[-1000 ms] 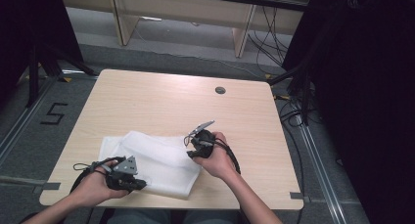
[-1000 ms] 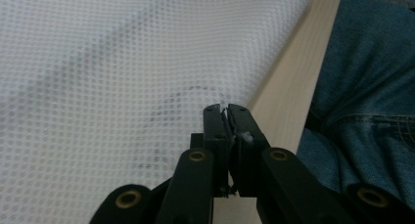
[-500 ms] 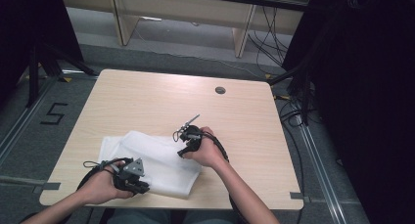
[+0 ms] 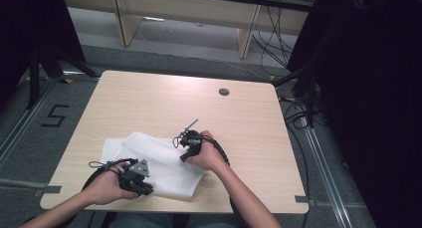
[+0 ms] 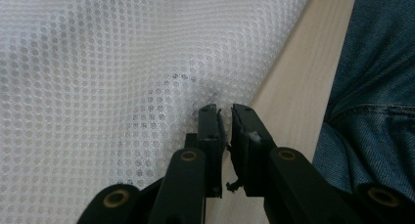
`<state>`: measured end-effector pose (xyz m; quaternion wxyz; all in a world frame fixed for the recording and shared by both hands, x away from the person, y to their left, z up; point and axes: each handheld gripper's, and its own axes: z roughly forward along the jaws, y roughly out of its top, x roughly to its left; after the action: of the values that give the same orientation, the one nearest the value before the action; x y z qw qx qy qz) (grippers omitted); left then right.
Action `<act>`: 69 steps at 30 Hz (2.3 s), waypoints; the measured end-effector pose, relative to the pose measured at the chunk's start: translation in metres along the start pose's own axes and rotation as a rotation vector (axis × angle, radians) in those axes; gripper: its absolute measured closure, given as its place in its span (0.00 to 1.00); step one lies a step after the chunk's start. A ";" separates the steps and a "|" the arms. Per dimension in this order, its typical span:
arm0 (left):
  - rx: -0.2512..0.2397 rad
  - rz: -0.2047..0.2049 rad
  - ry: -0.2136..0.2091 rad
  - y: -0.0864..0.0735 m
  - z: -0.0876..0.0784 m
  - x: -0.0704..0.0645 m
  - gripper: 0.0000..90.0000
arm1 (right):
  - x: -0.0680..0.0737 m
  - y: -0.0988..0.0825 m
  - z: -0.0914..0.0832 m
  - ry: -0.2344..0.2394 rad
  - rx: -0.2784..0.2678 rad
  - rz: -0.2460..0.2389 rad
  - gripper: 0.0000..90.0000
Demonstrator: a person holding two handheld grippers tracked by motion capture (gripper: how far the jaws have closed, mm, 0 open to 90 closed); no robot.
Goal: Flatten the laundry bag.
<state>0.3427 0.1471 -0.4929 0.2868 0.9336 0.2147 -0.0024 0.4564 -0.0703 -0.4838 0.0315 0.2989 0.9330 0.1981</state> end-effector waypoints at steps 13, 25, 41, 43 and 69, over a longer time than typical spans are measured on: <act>-0.005 0.018 0.017 0.012 0.007 0.009 0.92 | -0.004 0.001 -0.019 -0.044 -0.023 -0.014 0.99; -0.011 0.029 0.058 0.044 0.026 0.020 0.94 | -0.023 -0.002 -0.057 -0.081 -0.121 0.054 1.00; 0.052 0.083 0.141 0.082 0.038 0.044 0.93 | -0.031 -0.007 -0.098 -0.112 -0.205 0.132 1.00; 0.014 0.061 0.152 0.085 0.037 0.044 0.92 | -0.031 -0.006 -0.100 -0.108 -0.216 0.115 1.00; -0.032 0.040 0.212 0.062 0.001 0.065 0.86 | -0.026 0.003 -0.118 -0.133 -0.287 0.086 0.99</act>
<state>0.4265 0.1263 -0.4688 0.2774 0.9280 0.2251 0.1055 0.4581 -0.1241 -0.3760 0.1270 0.3436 0.8772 0.3104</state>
